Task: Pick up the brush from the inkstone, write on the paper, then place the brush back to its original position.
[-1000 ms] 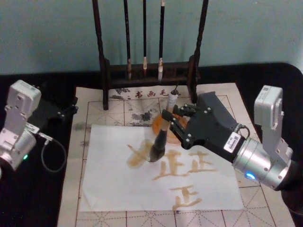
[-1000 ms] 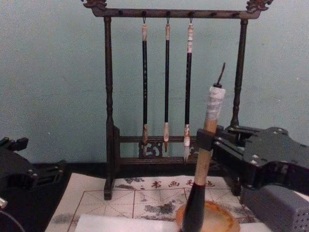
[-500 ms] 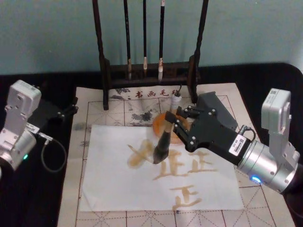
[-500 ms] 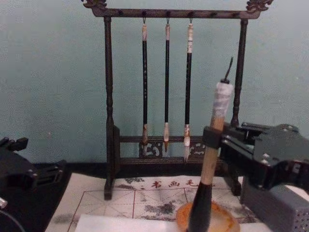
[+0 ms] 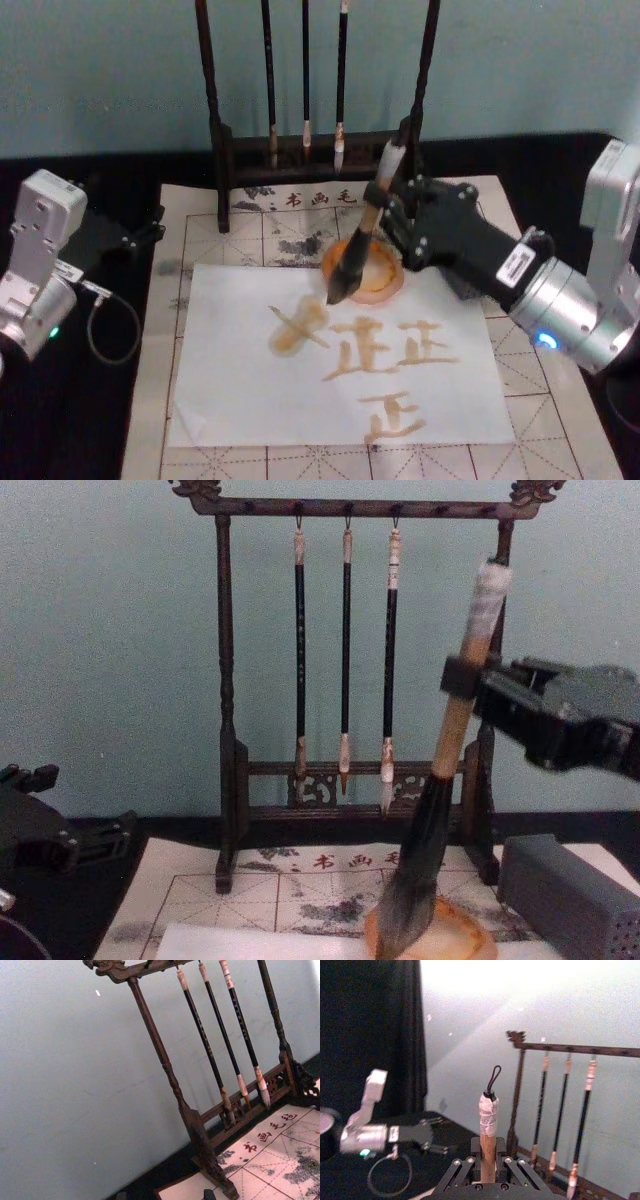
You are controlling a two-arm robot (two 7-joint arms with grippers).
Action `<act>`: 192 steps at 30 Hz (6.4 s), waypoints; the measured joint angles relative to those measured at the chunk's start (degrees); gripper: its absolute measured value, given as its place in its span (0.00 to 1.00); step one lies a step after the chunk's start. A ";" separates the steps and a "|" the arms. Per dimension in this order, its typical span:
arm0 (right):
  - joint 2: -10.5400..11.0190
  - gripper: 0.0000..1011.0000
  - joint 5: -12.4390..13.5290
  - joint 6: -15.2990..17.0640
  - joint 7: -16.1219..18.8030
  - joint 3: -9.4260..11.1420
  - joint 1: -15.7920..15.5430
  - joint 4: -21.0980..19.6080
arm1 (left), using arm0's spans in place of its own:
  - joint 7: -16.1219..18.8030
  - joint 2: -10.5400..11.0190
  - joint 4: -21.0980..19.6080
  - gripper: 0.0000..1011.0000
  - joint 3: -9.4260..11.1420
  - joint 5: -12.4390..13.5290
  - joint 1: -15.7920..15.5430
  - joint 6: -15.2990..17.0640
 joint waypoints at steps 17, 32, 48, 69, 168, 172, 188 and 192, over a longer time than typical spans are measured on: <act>-5.87 0.20 13.65 10.65 -7.60 5.43 7.54 7.01 | 0.00 0.00 0.00 0.99 0.00 0.00 0.00 0.00; -8.50 0.20 25.58 22.21 -15.73 8.45 12.19 13.50 | 0.00 0.00 0.00 0.99 0.00 0.00 0.00 0.00; -12.14 0.20 33.10 26.83 -28.32 10.50 13.21 17.33 | 0.00 0.00 0.00 0.99 0.00 0.00 0.00 0.00; -12.46 0.20 36.15 25.90 -31.44 8.42 14.83 20.76 | 0.00 0.00 0.00 0.99 0.00 0.00 0.00 0.00; -9.48 0.99 40.75 23.89 -35.05 4.36 14.11 19.83 | 0.00 0.00 0.00 0.99 0.00 0.00 0.00 0.00; -9.48 0.99 40.75 23.89 -35.05 4.36 14.11 19.82 | 0.00 0.00 0.00 0.99 0.00 0.00 0.00 0.00; -8.01 0.99 42.61 23.06 -37.09 3.16 14.16 20.19 | 0.00 0.00 0.00 0.99 0.00 0.00 0.00 0.00; -7.29 0.99 43.42 23.04 -37.60 2.98 13.61 19.58 | 0.00 0.00 0.00 0.99 0.00 0.00 0.00 0.00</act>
